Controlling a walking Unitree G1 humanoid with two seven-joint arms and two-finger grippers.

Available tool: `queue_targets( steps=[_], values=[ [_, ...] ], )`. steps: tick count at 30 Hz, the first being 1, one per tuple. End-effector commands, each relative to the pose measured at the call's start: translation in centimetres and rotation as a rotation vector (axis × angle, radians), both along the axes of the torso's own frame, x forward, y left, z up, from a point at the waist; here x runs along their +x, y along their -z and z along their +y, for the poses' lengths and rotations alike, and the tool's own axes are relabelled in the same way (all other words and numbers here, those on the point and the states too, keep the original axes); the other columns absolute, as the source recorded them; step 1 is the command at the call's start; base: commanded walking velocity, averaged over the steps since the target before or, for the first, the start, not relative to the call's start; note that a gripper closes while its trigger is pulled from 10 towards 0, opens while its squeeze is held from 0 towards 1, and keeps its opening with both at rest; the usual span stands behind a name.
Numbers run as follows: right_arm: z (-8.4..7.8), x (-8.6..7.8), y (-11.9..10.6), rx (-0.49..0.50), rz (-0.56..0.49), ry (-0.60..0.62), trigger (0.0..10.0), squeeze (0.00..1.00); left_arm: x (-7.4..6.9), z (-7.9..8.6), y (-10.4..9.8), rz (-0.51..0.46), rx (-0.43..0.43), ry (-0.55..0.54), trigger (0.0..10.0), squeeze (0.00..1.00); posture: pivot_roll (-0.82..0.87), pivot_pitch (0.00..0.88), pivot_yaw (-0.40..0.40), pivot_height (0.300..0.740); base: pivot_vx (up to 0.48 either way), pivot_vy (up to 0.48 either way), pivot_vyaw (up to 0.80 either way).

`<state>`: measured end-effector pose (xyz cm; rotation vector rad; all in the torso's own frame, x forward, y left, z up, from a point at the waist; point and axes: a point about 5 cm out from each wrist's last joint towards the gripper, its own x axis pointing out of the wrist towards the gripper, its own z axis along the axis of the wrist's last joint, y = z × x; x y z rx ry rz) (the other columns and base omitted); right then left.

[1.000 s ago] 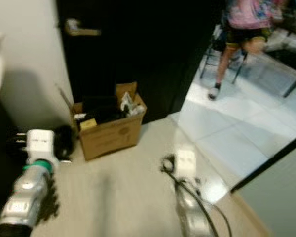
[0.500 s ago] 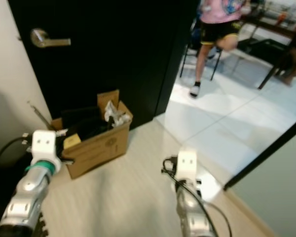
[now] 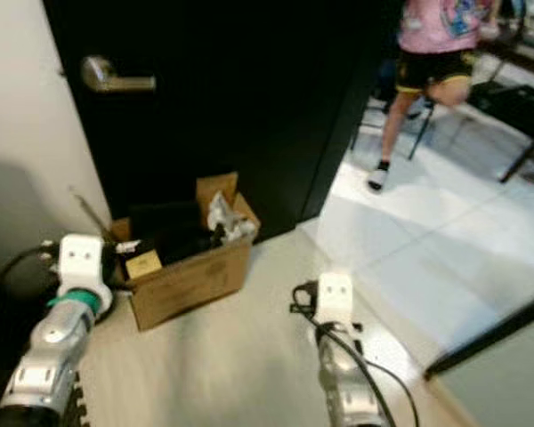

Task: Clean up the room

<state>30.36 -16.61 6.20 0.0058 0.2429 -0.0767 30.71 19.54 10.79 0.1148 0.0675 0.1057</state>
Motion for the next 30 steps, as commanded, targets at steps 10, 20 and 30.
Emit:
queue_targets(
  steps=[10, 20, 30],
  values=[
    [0.1, -0.4, 1.0, 0.005, 0.048, -0.006, 10.0, 0.00, -0.4, -0.1, 0.5, 0.020, -0.004, 0.003, 10.0, 0.00, 0.12, 0.030, -0.061, 0.740, 0.329, 0.000, 0.00],
    [0.0, -0.5, 1.2, 0.000, 0.059, -0.008, 10.0, 0.00, -0.6, -0.2, 0.6, 0.026, -0.006, 0.010, 10.0, 0.00, 0.12, 0.034, -0.060, 0.740, 0.329, 0.000, 0.00],
    [1.1, -0.2, 1.1, -0.055, 0.068, -0.087, 10.0, 0.00, -0.5, 0.0, 0.4, 0.024, 0.001, 0.008, 10.0, 0.00, 0.12, 0.067, -0.067, 0.740, 0.329, 0.000, 0.32]
  ],
)
